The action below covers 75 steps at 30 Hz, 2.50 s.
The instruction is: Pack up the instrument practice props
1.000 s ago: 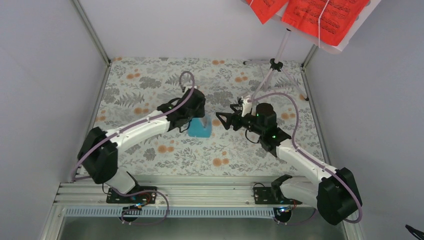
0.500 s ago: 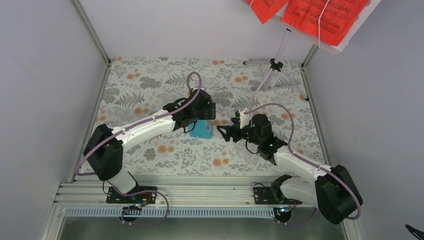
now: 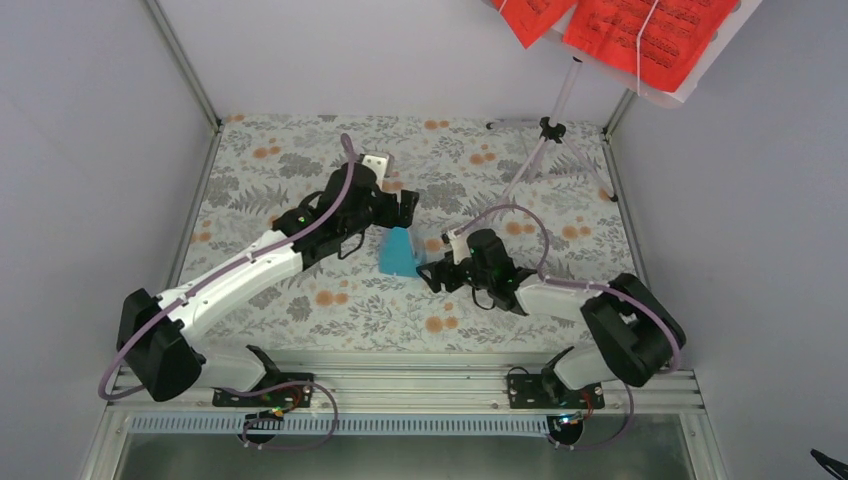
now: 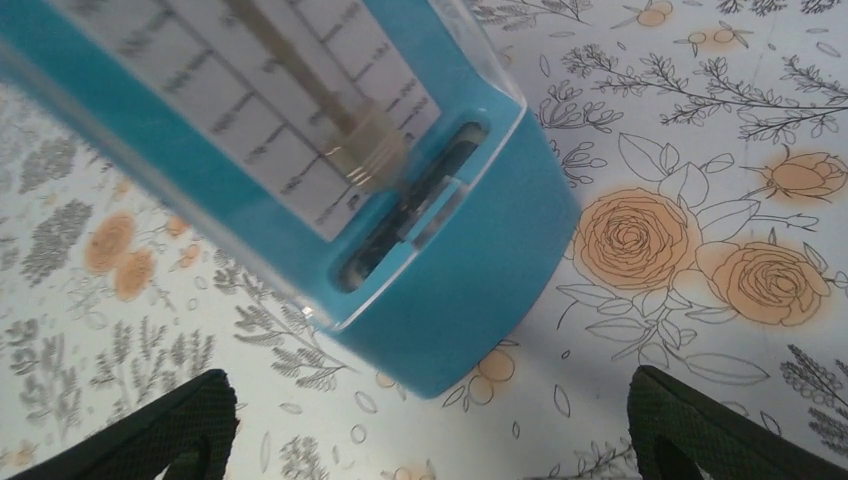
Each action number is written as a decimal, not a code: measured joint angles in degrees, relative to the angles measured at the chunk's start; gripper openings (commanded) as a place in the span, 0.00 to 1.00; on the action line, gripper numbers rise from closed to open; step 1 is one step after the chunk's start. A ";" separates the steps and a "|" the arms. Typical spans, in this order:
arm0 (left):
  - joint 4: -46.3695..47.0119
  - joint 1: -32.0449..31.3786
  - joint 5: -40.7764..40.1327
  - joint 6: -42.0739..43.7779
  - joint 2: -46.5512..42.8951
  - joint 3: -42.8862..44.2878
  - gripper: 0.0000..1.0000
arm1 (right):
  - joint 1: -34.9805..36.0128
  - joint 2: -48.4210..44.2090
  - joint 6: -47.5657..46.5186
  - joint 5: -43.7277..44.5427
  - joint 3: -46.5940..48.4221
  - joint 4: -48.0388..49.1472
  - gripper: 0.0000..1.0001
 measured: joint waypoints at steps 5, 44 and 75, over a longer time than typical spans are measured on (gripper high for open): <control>-0.17 3.21 4.33 4.85 -1.44 -0.70 1.00 | 0.02 6.49 0.52 4.22 3.74 0.57 0.93; 2.95 16.72 46.38 37.09 18.58 6.08 0.96 | -1.38 17.92 -14.43 -1.11 1.57 22.51 0.99; 2.54 16.94 47.28 42.51 19.89 5.75 0.46 | 0.87 27.61 -19.02 6.91 6.10 27.17 0.79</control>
